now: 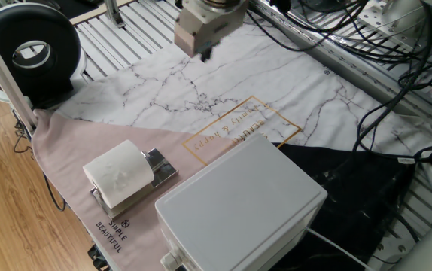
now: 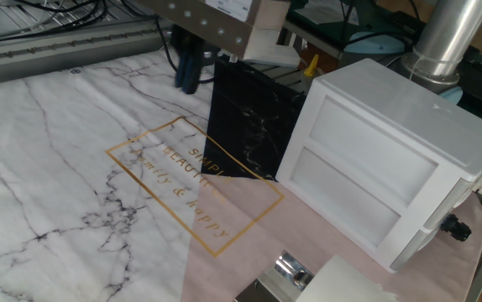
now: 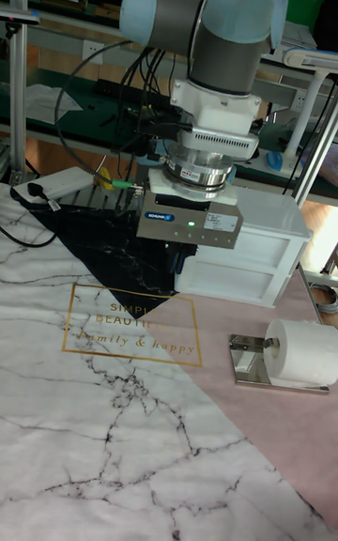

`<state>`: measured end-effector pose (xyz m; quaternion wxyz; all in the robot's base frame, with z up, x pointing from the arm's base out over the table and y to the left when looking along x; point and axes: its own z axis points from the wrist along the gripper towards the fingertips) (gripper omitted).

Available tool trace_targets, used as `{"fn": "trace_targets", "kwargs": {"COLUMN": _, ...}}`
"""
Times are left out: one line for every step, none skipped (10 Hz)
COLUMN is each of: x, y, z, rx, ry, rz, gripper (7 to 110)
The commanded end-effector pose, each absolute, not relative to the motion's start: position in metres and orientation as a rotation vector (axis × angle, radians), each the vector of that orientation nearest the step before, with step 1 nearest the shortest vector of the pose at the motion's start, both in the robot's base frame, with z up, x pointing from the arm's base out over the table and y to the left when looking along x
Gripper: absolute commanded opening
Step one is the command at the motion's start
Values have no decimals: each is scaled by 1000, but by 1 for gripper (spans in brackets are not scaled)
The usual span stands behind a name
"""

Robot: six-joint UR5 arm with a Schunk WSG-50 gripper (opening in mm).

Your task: Take the roll of paper down from the shelf

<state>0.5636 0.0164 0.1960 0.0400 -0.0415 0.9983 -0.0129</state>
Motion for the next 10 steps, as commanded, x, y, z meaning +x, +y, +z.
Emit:
{"fn": "trace_targets", "kwargs": {"x": 555, "y": 26, "z": 192, "rx": -120, "ry": 3074, "rz": -5, "gripper": 7}}
{"fn": "trace_targets", "kwargs": {"x": 558, "y": 45, "z": 193, "rx": -146, "ry": 3058, "rz": 113, "gripper": 7}}
{"fn": "trace_targets", "kwargs": {"x": 556, "y": 42, "z": 193, "rx": -149, "ry": 3066, "rz": 95, "gripper": 7}}
{"fn": "trace_targets", "kwargs": {"x": 547, "y": 24, "z": 192, "rx": -150, "ry": 3106, "rz": -15, "gripper": 7}}
{"fn": "trace_targets", "kwargs": {"x": 545, "y": 3, "z": 193, "rx": -70, "ry": 3117, "rz": -140, "gripper": 7}}
{"fn": "trace_targets", "kwargs": {"x": 545, "y": -14, "z": 195, "rx": -28, "ry": 3110, "rz": -250, "gripper": 7}}
{"fn": "trace_targets", "kwargs": {"x": 544, "y": -12, "z": 195, "rx": -23, "ry": 3114, "rz": -236, "gripper": 7}}
{"fn": "trace_targets", "kwargs": {"x": 538, "y": -7, "z": 194, "rx": -15, "ry": 3141, "rz": -203, "gripper": 7}}
{"fn": "trace_targets", "kwargs": {"x": 537, "y": -11, "z": 194, "rx": -2, "ry": 3143, "rz": -230, "gripper": 7}}
{"fn": "trace_targets", "kwargs": {"x": 537, "y": -10, "z": 194, "rx": -3, "ry": 3140, "rz": -225, "gripper": 7}}
